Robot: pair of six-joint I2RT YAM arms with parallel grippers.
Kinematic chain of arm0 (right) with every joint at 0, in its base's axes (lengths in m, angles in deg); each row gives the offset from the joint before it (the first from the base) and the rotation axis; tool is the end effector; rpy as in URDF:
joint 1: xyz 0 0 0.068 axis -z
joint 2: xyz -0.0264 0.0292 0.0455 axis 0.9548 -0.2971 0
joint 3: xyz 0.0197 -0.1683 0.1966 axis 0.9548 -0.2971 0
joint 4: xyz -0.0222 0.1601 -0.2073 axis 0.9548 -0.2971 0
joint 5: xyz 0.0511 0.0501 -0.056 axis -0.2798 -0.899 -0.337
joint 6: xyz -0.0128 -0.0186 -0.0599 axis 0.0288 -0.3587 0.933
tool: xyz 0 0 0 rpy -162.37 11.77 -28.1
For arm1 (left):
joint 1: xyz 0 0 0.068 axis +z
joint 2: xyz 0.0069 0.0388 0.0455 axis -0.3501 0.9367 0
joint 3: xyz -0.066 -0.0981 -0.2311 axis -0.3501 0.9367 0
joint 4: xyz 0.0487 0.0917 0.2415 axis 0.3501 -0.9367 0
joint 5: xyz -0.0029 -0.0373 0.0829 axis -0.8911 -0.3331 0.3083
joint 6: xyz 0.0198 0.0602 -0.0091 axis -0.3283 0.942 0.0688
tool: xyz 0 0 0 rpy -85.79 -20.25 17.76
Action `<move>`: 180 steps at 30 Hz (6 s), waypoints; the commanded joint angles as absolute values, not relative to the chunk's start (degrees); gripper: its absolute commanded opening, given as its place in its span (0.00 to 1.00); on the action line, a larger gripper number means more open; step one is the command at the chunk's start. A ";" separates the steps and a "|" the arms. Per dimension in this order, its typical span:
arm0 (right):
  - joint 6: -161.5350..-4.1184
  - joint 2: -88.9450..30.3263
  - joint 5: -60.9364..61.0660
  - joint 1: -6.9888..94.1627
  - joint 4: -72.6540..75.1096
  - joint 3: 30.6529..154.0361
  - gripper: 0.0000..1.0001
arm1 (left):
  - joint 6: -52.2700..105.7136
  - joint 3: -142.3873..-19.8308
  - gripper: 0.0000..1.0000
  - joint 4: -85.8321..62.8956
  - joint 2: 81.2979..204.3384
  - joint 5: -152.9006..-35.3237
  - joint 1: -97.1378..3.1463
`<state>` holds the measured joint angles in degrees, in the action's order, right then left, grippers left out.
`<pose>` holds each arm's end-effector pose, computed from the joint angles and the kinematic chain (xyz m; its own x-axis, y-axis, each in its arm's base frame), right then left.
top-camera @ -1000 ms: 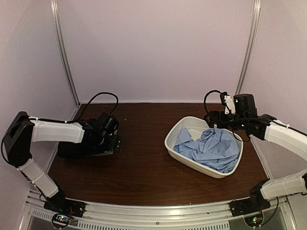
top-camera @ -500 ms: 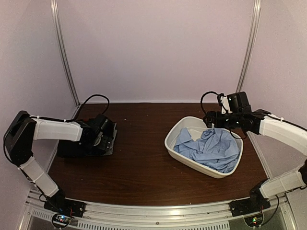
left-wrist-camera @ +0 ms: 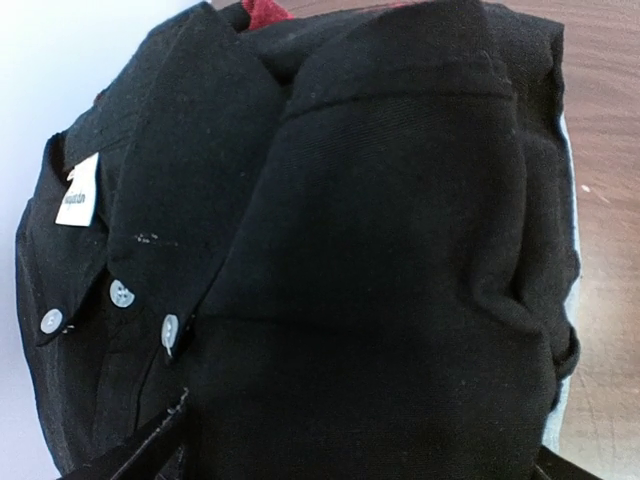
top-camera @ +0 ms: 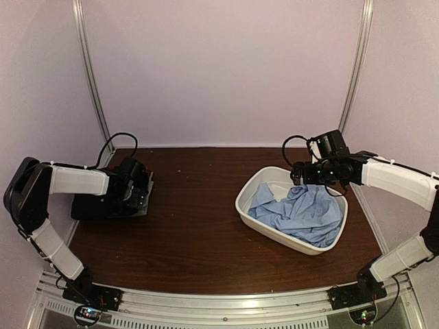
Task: Fold and stack the long sleeve shirts
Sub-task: Move the square-folded shirt to the corner of the board, then move the bin to the corner of the board, then pick up the crumpled shirt from the bin, then place the crumpled shirt at the center of the board, then flatten out the crumpled shirt at the center of the board.
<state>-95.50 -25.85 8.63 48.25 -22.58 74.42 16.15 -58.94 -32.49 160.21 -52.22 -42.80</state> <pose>0.2798 0.1264 0.2441 -0.7341 0.0324 -0.6783 -0.1683 0.9590 0.2280 0.2960 -0.0916 0.1386 -0.7822 -0.0184 -0.6228 -0.2393 0.9318 0.2730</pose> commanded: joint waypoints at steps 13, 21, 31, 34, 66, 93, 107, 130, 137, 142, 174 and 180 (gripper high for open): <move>-91.61 -31.81 19.37 48.68 -29.91 80.41 1.00 | 18.83 -52.70 0.98 -18.20 141.83 -72.22 -43.52; -87.22 -39.15 21.51 53.51 -34.89 84.88 0.99 | 17.82 -52.53 0.98 -16.64 137.05 -80.76 -44.35; -82.76 -52.38 18.42 59.14 -36.13 91.46 0.79 | 18.53 -52.97 0.98 -18.15 139.01 -81.28 -44.84; -82.69 -54.97 18.27 62.01 -35.76 92.93 0.61 | 18.40 -53.11 0.98 -18.23 139.43 -81.61 -44.93; -82.26 -59.60 28.77 81.41 -32.42 111.96 0.61 | 18.57 -53.62 0.98 -20.34 142.60 -79.60 -48.04; -86.33 -60.30 26.06 71.03 -31.29 93.76 0.65 | 18.42 -54.40 0.98 -22.52 142.69 -77.64 -50.47; -84.10 -52.01 19.05 72.99 -28.70 98.32 0.18 | 18.35 -54.59 0.98 -22.60 143.18 -77.21 -50.64; -94.32 -29.32 -12.87 44.83 -30.66 131.77 0.00 | 15.79 -55.65 0.98 -21.77 136.41 -78.29 -50.64; -99.81 -28.95 -12.83 39.79 -22.29 118.48 0.00 | 14.59 -54.03 0.98 -21.34 130.69 -77.85 -50.64; -99.09 -30.67 -3.46 40.62 -22.37 104.53 0.19 | 13.98 -53.04 0.98 -23.85 127.41 -75.51 -50.64; -95.28 -27.97 2.43 36.32 -22.88 80.42 0.95 | 17.58 -74.73 0.00 -30.29 134.21 -85.77 -50.24; -92.79 -22.41 -5.34 35.51 -17.23 77.12 1.00 | 16.06 -104.61 0.00 -36.96 149.48 -95.77 -50.02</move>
